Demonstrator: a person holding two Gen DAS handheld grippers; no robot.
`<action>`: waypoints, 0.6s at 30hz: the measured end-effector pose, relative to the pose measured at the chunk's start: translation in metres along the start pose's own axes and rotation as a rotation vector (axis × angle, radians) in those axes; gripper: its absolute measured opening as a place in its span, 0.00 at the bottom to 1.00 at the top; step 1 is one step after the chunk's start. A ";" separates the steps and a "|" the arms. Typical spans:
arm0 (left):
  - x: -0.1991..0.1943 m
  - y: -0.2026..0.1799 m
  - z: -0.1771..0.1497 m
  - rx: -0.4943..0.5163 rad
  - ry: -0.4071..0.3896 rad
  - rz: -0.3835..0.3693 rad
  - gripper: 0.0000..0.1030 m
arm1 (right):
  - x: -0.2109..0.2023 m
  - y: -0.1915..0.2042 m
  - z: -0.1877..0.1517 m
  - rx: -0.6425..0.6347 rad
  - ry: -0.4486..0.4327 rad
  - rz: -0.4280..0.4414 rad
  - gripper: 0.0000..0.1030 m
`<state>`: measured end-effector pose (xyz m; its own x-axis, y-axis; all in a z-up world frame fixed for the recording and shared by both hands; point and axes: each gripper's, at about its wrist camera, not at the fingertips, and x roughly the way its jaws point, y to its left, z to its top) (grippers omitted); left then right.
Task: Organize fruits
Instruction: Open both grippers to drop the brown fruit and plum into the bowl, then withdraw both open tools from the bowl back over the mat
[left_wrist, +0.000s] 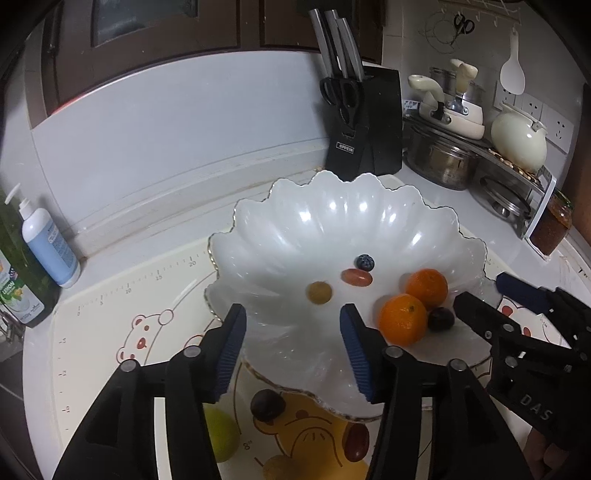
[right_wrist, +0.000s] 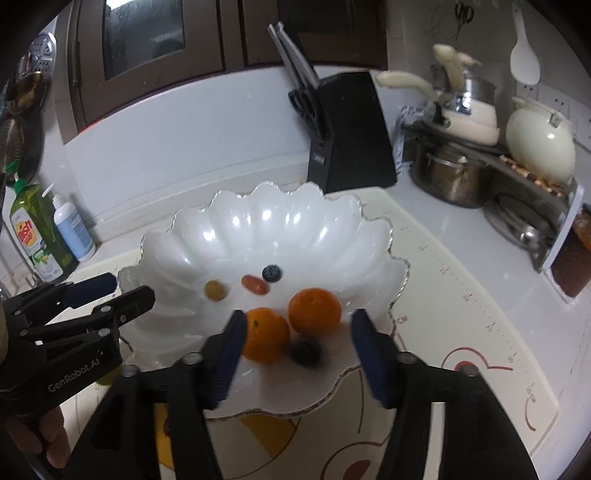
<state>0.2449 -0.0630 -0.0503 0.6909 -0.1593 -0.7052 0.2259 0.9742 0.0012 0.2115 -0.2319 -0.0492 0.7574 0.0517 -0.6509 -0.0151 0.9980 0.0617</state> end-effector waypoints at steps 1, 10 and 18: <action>-0.002 0.001 0.000 -0.001 -0.002 0.003 0.52 | -0.001 0.001 0.001 -0.001 -0.004 -0.004 0.63; -0.026 0.005 -0.001 -0.015 -0.038 0.034 0.68 | -0.022 0.003 0.003 0.010 -0.039 -0.033 0.79; -0.048 0.008 -0.005 -0.026 -0.062 0.065 0.77 | -0.043 0.007 0.001 0.007 -0.066 -0.080 0.82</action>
<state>0.2099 -0.0464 -0.0197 0.7451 -0.1041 -0.6588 0.1614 0.9865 0.0267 0.1796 -0.2273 -0.0197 0.7972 -0.0312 -0.6029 0.0519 0.9985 0.0169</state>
